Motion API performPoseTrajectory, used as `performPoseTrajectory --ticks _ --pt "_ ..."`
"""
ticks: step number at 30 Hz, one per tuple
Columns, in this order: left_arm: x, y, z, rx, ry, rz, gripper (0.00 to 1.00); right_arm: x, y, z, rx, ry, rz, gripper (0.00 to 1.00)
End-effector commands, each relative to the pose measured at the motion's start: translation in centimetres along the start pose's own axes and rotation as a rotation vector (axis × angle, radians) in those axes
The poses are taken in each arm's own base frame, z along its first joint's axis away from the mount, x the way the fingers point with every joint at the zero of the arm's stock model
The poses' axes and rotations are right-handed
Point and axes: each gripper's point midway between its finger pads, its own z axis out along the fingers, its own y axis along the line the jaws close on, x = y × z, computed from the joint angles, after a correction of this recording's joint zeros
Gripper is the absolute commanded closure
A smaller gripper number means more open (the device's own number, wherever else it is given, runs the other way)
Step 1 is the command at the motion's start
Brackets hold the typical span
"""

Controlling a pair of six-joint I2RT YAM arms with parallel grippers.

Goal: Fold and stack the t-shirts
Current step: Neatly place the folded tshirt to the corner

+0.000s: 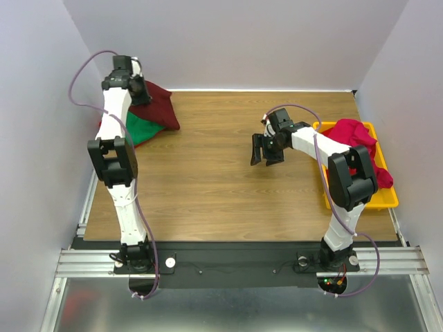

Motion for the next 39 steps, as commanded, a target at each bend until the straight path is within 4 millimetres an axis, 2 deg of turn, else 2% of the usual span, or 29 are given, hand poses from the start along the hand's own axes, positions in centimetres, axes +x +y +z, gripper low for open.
performPoseTrajectory --ticks 1,12,19,22,29,35,39 --pt "-7.7 -0.7 -6.3 0.099 -0.240 -0.005 1.00 -1.4 1.4 -1.8 -0.043 -0.054 -0.035 0.25" --pt "-8.1 1.8 -7.5 0.071 -0.281 -0.050 1.00 -1.0 1.6 -2.2 -0.052 -0.048 -0.029 0.25" --pt "-7.5 4.7 -8.0 0.015 -0.290 -0.081 1.00 -0.8 1.7 -2.2 -0.060 -0.041 -0.029 0.25" --pt "-6.5 5.6 -7.8 0.008 -0.286 -0.100 1.00 -0.7 1.8 -2.1 -0.066 -0.037 -0.027 0.25" --pt "-1.8 7.8 -4.7 -0.050 -0.179 -0.124 1.00 -0.7 1.9 -1.9 -0.075 -0.029 -0.032 0.25" --pt "0.1 9.6 -2.8 -0.106 -0.146 -0.142 1.00 -0.2 1.8 -1.9 -0.079 -0.016 -0.032 0.25" --pt "1.1 11.4 -2.2 -0.190 -0.124 -0.159 1.00 0.2 1.8 -1.8 -0.078 -0.007 -0.033 0.25"
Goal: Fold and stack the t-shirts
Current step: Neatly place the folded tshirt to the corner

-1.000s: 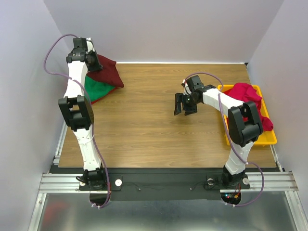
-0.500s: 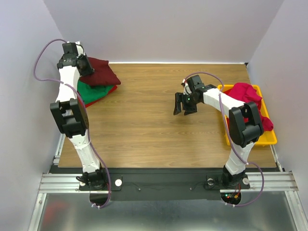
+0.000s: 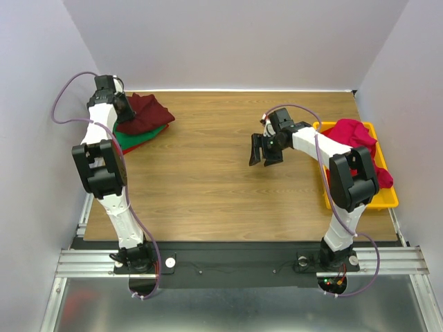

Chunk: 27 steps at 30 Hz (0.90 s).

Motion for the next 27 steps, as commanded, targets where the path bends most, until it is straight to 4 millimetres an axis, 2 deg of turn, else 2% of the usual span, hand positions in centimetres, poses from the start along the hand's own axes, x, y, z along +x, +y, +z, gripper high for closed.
performPoseTrajectory --ticks 1,6,11,14,17,19,20,21,22,23,27 --pt "-2.5 1.8 -1.3 -0.091 -0.102 0.000 1.00 0.1 0.7 -1.3 -0.022 -0.015 -0.029 0.25" --pt "-1.4 4.5 -0.8 -0.161 -0.106 -0.039 1.00 0.6 0.5 -1.3 -0.019 -0.007 -0.028 0.25" --pt "0.4 5.3 0.1 -0.179 -0.058 -0.047 1.00 0.9 0.4 -1.2 -0.019 0.003 -0.029 0.25" --pt "1.3 6.4 0.5 -0.230 -0.048 -0.065 1.00 0.9 0.5 -1.3 -0.022 0.003 -0.028 0.25" --pt "1.2 6.8 0.5 -0.248 -0.043 -0.082 0.99 0.8 0.5 -1.4 -0.024 0.000 -0.029 0.25" --pt "1.1 6.9 0.3 -0.257 -0.042 -0.089 0.84 0.7 0.6 -1.5 -0.025 -0.001 -0.032 0.25" --pt "0.6 6.9 0.0 -0.260 -0.055 -0.095 0.58 0.7 0.7 -1.6 -0.024 -0.004 -0.033 0.25" --pt "0.4 6.9 -0.2 -0.267 -0.061 -0.097 0.24 0.6 0.7 -1.6 -0.025 -0.006 -0.034 0.25" --pt "0.2 6.9 -0.5 -0.272 -0.067 -0.096 0.12 0.7 0.7 -1.6 -0.024 -0.004 -0.033 0.25" --pt "0.1 7.0 -0.8 -0.281 -0.071 -0.098 0.02 0.7 0.8 -1.6 -0.029 -0.003 -0.032 0.25" --pt "-0.8 6.9 -2.7 -0.292 -0.113 -0.107 0.02 0.9 0.9 -1.5 -0.041 0.005 -0.027 0.25"
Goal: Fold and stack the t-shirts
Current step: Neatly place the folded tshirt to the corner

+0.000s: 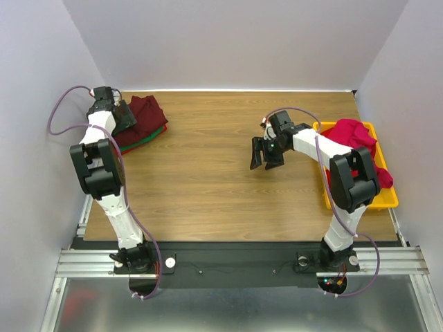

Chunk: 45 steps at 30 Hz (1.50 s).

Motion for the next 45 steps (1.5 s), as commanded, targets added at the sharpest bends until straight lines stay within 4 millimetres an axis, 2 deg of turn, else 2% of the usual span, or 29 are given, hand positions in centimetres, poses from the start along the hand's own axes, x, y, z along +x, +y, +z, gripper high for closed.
performPoseTrajectory --ticks 1,5,7,8,11,14,17,19,20,23,26,27,30,31,33,34,35,37,38,39,42,45 --pt "-3.6 1.2 -4.4 -0.049 -0.114 -0.044 0.02 -0.6 1.3 -1.6 -0.039 -0.036 -0.024 0.25" --pt "-4.2 1.8 -6.7 -0.068 -0.155 -0.075 0.02 -0.9 1.4 -1.9 -0.035 -0.048 -0.028 0.25" --pt "-3.7 2.0 -7.3 -0.075 -0.159 -0.092 0.01 -1.4 1.5 -2.2 -0.031 -0.066 -0.036 0.25" --pt "-4.1 2.2 -8.6 -0.073 -0.183 -0.103 0.01 -1.7 1.5 -2.4 -0.029 -0.074 -0.038 0.25" --pt "-3.6 2.6 -10.1 -0.086 -0.199 -0.114 0.01 -2.3 1.8 -2.9 -0.027 -0.097 -0.044 0.25" --pt "-2.1 3.9 -12.1 -0.121 -0.214 -0.122 0.01 -2.8 1.6 -3.2 -0.006 -0.116 -0.039 0.23" --pt "0.3 4.9 -14.9 -0.133 -0.240 -0.138 0.01 -3.4 0.9 -3.4 0.039 -0.140 -0.033 0.20" --pt "1.2 4.9 -16.2 -0.136 -0.261 -0.139 0.01 -3.6 0.6 -3.6 0.060 -0.153 -0.032 0.19" --pt "2.1 4.5 -17.5 -0.118 -0.278 -0.126 0.01 -4.0 0.3 -3.7 0.084 -0.167 -0.034 0.18" --pt "3.2 3.9 -19.4 -0.103 -0.314 -0.082 0.01 -4.5 -0.1 -4.3 0.117 -0.197 -0.038 0.17" --pt "5.3 1.5 -21.9 -0.018 -0.344 -0.035 0.01 -5.0 -0.8 -4.8 0.163 -0.227 -0.044 0.16" --pt "6.5 -1.2 -22.7 0.053 -0.341 0.013 0.01 -5.2 -1.0 -5.0 0.173 -0.235 -0.041 0.16" --pt "9.5 -4.9 -24.3 0.183 -0.319 0.034 0.01 -5.5 -1.6 -5.8 0.207 -0.274 -0.022 0.15" --pt "11.1 -7.2 -25.0 0.254 -0.298 0.063 0.01 -5.2 -1.9 -6.0 0.216 -0.281 -0.014 0.15" --pt "12.9 -9.0 -25.6 0.316 -0.273 0.044 0.01 -5.9 -1.6 -7.5 0.218 -0.347 0.001 0.15" --pt "14.2 -10.7 -26.5 0.371 -0.261 0.074 0.02 -5.7 -1.7 -7.7 0.221 -0.365 0.007 0.15" --pt "14.5 -11.6 -27.0 0.398 -0.264 0.075 0.02 -6.0 -1.2 -9.0 0.213 -0.407 0.009 0.15" --pt "15.2 -13.2 -27.9 0.439 -0.262 0.070 0.02 -6.1 -1.0 -10.1 0.215 -0.460 0.032 0.14" --pt "15.5 -14.5 -28.9 0.481 -0.267 0.082 0.02 -5.6 -1.2 -10.2 0.216 -0.462 0.040 0.14" --pt "15.8 -15.1 -29.0 0.490 -0.261 0.089 0.02 -5.7 -1.3 -11.4 0.233 -0.507 0.051 0.14" --pt "16.0 -16.8 -29.7 0.514 -0.265 0.095 0.02 -5.0 -1.5 -12.7 0.243 -0.545 0.066 0.14" --pt "16.1 -17.9 -30.4 0.538 -0.275 0.096 0.02 -4.3 -1.6 -13.1 0.247 -0.557 0.083 0.14"
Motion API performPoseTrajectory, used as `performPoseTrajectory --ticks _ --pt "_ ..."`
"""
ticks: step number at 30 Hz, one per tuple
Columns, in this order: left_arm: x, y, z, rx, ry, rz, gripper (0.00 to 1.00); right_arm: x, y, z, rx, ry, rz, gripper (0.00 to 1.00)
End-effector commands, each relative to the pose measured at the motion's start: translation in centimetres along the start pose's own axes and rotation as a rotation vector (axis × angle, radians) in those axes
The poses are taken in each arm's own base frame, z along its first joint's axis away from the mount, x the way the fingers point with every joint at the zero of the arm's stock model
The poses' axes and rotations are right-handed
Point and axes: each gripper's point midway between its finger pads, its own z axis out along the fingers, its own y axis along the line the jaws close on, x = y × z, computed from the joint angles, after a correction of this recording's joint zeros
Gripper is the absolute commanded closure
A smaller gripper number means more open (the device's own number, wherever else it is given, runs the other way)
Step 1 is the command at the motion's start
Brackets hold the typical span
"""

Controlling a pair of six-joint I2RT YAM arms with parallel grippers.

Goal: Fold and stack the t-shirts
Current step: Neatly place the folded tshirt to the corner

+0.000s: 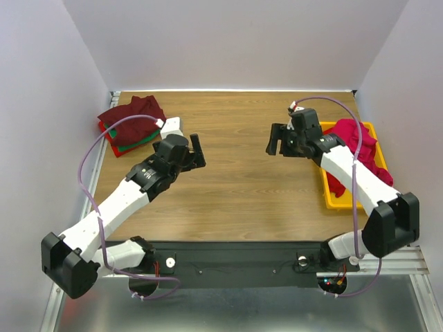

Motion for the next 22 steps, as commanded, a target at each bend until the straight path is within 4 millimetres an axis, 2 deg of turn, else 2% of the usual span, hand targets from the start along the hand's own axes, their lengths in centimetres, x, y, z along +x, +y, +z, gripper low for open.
performPoseTrajectory --ticks 1,5,14,22 --pt "-3.3 -2.3 -0.5 0.036 -0.111 -0.068 0.02 -0.9 -1.0 -1.1 0.036 -0.090 0.055 0.14" --pt "-3.6 -2.7 -0.6 0.050 -0.125 -0.076 0.02 -0.6 -1.3 -1.7 0.046 -0.104 0.079 0.14" --pt "-3.3 -1.8 -0.7 0.025 -0.134 -0.032 0.02 -0.1 -1.9 -2.4 0.066 -0.123 0.113 0.14" --pt "-3.9 -1.8 -1.0 0.026 -0.152 -0.017 0.02 -0.8 -1.9 -3.0 0.063 -0.148 0.102 0.14"
